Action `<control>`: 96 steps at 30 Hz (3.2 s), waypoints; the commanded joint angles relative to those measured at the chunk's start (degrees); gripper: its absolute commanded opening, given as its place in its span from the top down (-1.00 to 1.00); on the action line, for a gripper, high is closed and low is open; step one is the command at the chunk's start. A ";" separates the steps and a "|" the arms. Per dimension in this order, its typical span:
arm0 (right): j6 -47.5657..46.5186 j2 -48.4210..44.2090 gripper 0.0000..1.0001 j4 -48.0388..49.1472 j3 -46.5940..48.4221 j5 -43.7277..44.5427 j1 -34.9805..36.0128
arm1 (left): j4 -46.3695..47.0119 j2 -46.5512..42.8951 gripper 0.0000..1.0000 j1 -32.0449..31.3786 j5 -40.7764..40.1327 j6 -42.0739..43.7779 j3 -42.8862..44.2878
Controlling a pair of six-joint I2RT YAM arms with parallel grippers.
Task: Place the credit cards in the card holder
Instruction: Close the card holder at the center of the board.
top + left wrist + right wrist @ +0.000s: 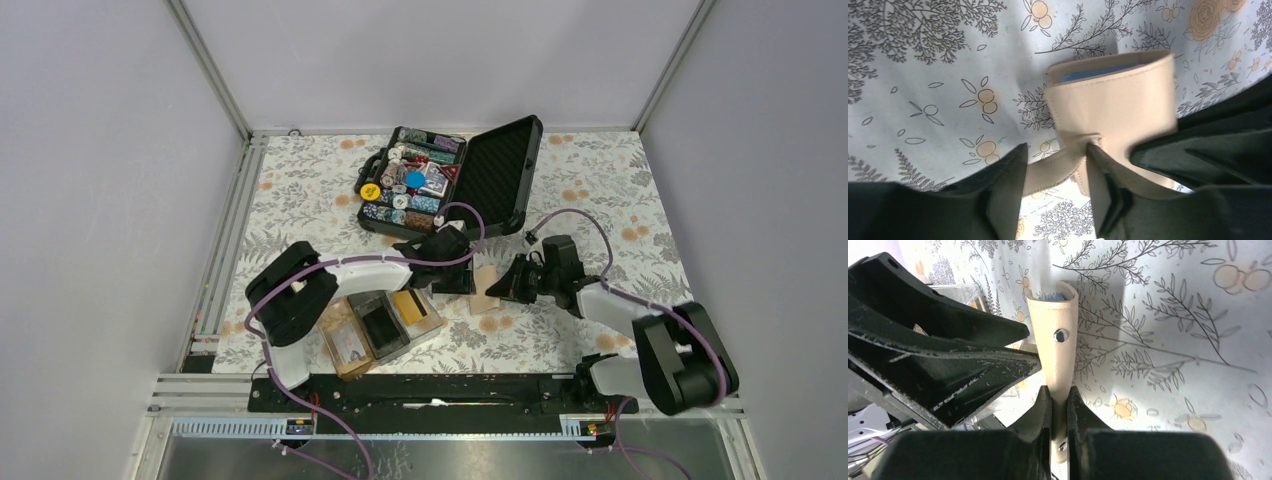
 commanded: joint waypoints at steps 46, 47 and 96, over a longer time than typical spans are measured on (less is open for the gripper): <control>-22.08 -16.62 1.00 -15.14 22.44 58.29 45.97 | -0.61 -23.11 -0.16 -1.26 -7.42 -9.39 -2.06; -22.45 -15.72 1.00 -14.82 22.70 59.21 46.64 | -0.77 -22.89 -0.12 -1.26 -7.41 -9.39 -1.96; 8.80 -22.96 -0.99 21.71 6.56 -7.79 19.48 | 42.24 -59.82 1.00 18.78 27.94 -7.43 -30.60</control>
